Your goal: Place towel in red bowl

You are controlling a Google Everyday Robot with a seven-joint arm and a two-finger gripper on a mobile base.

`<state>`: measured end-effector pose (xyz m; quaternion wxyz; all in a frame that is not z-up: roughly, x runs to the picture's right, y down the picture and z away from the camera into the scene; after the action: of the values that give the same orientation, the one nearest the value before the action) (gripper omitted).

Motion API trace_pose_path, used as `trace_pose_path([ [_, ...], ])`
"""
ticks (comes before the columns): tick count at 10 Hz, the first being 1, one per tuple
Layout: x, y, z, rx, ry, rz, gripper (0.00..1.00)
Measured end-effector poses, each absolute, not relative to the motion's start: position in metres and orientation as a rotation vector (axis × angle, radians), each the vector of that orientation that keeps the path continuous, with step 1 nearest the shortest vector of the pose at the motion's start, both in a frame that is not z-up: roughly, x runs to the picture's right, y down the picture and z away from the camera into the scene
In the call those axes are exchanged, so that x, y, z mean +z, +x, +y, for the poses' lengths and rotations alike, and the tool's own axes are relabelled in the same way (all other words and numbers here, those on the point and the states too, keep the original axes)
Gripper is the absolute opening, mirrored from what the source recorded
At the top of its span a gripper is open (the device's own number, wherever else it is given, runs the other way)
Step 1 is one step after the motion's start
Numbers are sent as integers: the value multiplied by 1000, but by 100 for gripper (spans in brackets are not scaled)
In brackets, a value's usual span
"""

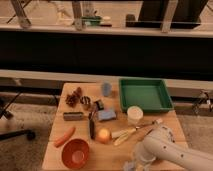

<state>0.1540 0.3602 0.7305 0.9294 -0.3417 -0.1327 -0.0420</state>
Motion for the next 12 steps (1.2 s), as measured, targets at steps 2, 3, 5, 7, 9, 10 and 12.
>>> trace_pose_path([
  [2,730,154,359,-85,-699,-272,80],
  [3,728,154,351,-82,-690,-280,80],
  [5,712,157,331,-68,-687,-291,80],
  [7,679,160,293,-53,-676,-305,80],
  [9,654,162,265,-43,-669,-311,80],
  [10,642,162,253,-37,-667,-316,80],
  [12,634,159,245,-34,-671,-325,80],
])
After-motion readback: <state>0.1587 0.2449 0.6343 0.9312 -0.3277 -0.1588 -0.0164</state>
